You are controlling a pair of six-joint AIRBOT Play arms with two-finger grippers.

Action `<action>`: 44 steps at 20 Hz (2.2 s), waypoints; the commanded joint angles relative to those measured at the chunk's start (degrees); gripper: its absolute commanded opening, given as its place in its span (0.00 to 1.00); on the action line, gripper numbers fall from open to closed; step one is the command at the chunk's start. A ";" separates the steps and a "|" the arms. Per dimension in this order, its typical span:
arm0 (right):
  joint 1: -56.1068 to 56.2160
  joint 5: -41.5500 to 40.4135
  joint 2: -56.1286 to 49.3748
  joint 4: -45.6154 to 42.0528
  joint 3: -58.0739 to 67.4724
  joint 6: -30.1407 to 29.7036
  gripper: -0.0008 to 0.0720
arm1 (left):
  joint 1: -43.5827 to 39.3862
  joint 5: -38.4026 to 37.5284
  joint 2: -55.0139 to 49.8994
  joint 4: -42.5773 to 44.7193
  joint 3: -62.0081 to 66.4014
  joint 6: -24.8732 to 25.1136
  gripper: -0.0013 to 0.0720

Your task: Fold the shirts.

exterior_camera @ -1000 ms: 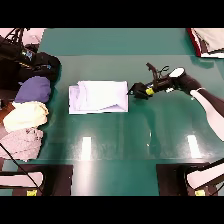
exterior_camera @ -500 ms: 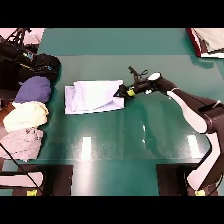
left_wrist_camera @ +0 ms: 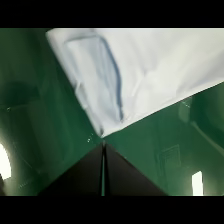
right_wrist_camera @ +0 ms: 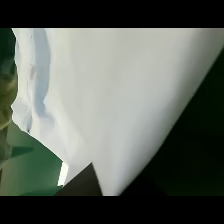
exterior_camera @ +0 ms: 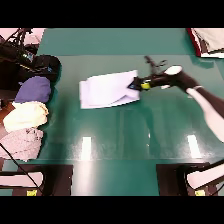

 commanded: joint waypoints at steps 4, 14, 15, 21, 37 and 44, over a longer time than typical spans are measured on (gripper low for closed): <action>-30.38 -6.47 21.59 -4.48 -18.95 0.00 0.02 | 0.00 -0.20 0.00 0.02 -0.02 -0.02 0.05; -61.96 -16.11 38.25 -7.17 -37.88 3.21 0.02 | 0.00 -0.28 -0.02 -0.07 -0.02 -1.77 0.05; -62.40 -14.88 38.18 -9.18 -37.83 3.26 0.02 | 0.00 -0.35 0.00 -0.07 -0.02 -1.75 0.05; -62.36 -3.85 38.21 -22.71 -35.89 4.57 0.61 | 0.00 -0.48 0.00 -0.04 -0.02 -1.64 0.05; -28.20 20.83 38.21 -30.95 -15.96 13.66 0.76 | 0.00 -0.42 0.00 -0.57 0.00 -1.88 0.05; -5.18 18.78 38.21 -30.95 -15.96 13.66 0.03 | 0.00 -0.09 0.00 -0.92 0.00 -1.86 0.05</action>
